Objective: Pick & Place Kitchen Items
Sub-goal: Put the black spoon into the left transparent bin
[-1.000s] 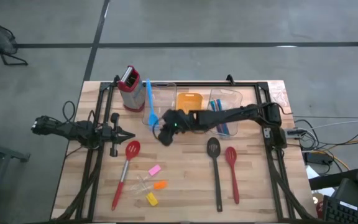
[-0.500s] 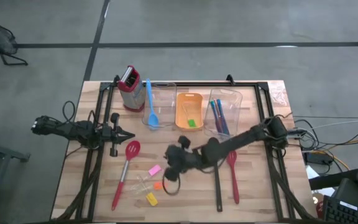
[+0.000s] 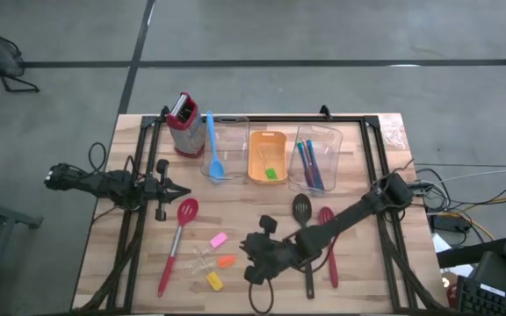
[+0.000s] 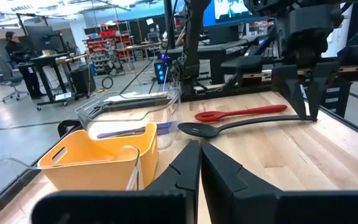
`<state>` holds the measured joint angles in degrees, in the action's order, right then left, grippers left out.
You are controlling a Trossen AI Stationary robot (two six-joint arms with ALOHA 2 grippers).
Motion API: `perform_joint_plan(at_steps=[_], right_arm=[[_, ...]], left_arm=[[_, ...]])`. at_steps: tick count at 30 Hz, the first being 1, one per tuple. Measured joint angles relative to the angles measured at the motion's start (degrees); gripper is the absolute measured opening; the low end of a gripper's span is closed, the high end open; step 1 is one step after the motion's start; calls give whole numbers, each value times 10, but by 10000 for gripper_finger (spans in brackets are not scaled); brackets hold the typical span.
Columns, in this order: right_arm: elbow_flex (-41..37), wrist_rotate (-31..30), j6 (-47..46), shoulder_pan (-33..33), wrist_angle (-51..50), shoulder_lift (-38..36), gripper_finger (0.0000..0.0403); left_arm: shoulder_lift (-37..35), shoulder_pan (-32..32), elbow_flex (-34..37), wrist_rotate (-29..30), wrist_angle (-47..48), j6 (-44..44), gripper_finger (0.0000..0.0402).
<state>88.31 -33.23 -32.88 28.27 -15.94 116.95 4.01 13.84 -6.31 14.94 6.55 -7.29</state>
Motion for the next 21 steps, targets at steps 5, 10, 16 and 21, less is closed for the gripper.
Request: perform_joint_plan(at_steps=[5, 10, 16, 21], right_arm=[[-5, 0, -2, 0, 0, 0, 64], [-6, 0, -2, 0, 1, 3, 78], [-10, 0, -5, 0, 2, 3, 92], [-10, 0, -6, 0, 3, 3, 98]], left_arm=[[0, 0, 0, 0, 0, 0, 21], [0, 0, 0, 0, 0, 0, 18], [0, 0, 0, 0, 0, 0, 21], [0, 0, 0, 0, 0, 0, 19]])
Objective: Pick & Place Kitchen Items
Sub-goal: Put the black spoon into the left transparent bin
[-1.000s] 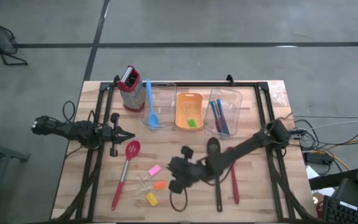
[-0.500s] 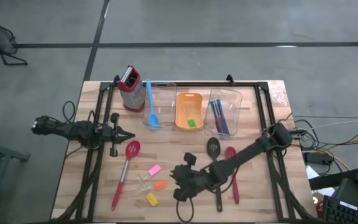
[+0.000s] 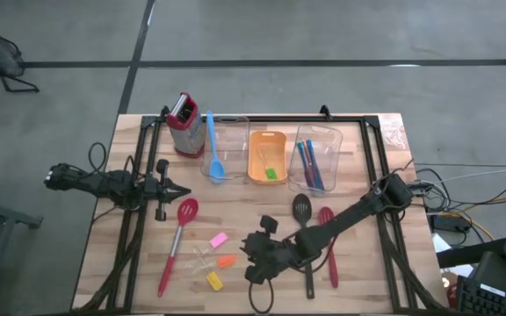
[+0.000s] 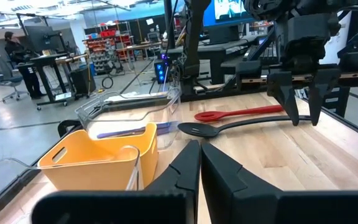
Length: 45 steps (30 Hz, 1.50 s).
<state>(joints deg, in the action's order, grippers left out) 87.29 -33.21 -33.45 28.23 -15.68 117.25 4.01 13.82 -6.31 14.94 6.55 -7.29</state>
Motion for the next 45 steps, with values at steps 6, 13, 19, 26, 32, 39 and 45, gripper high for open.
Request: perform_joint_plan(at_steps=[6, 13, 19, 26, 32, 39, 45], right_arm=[[0, 0, 0, 0, 4, 0, 89], [-2, -2, 6, 0, 5, 0, 59], [-4, -14, -1, -2, -3, 0, 41], [-7, -15, -13, -2, -4, 0, 28], [-9, -15, -39, -5, -44, 0, 28], [-8, -12, -181, -5, -191, -8, 28], [-8, 51, -399, 5, -400, -26, 30]], left_arm=[[0, 0, 0, 0, 0, 0, 21], [0, 0, 0, 0, 0, 0, 18], [0, 0, 0, 0, 0, 0, 21], [0, 0, 0, 0, 0, 0, 18], [0, 0, 0, 0, 0, 0, 21], [0, 0, 0, 0, 0, 0, 19], [0, 0, 0, 0, 0, 0, 21]])
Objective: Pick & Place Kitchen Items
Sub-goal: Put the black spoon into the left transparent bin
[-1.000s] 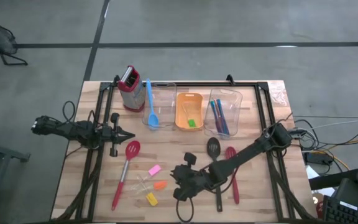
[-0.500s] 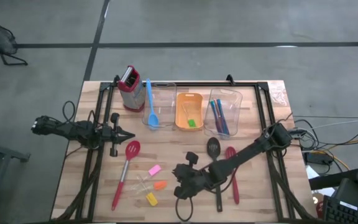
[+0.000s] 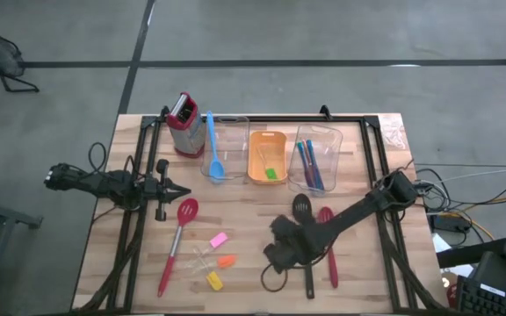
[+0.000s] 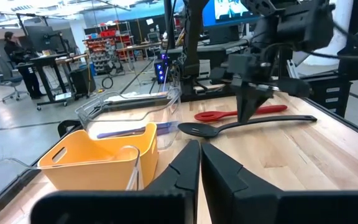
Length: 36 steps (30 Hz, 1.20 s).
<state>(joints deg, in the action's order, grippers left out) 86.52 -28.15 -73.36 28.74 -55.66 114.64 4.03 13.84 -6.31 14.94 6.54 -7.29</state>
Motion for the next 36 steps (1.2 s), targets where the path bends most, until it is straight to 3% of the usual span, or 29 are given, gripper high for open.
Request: perform_joint_plan(at_steps=[7, 24, 31, 36], right_arm=[[0, 87, -114, 16, -101, -1, 57], [-84, 131, -182, 20, -56, 0, 215], [-111, 137, -186, 20, -17, 0, 230], [-120, 135, -187, 20, -5, -1, 211]], left_arm=[[0, 0, 0, 0, 0, 0, 19], [0, 0, 0, 0, 0, 0, 21], [0, 0, 0, 0, 0, 0, 19], [0, 0, 0, 0, 0, 0, 21]])
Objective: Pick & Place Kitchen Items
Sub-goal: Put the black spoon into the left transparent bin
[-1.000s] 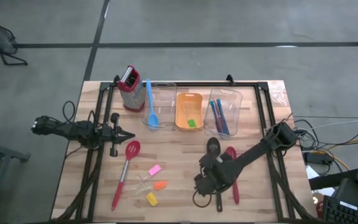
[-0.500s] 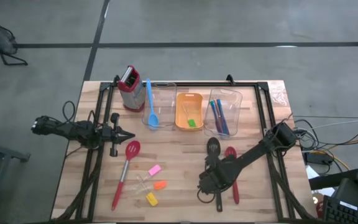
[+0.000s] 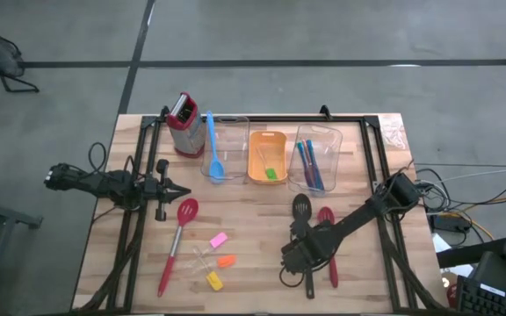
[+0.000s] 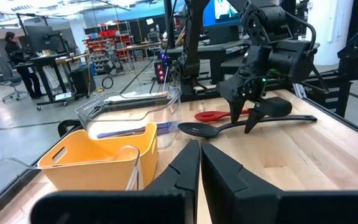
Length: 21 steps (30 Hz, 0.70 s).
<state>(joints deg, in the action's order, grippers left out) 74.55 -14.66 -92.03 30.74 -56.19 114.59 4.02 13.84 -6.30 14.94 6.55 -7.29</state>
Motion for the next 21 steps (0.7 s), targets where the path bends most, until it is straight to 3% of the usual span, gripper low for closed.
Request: perform_joint_plan(at_steps=[14, 21], right_arm=[[25, -24, 56, 0, 29, 0, 69], [41, -45, 87, -1, 60, 0, 76]], left_arm=[[0, 0, 0, 0, 0, 0, 20], [0, 0, 0, 0, 0, 0, 21]])
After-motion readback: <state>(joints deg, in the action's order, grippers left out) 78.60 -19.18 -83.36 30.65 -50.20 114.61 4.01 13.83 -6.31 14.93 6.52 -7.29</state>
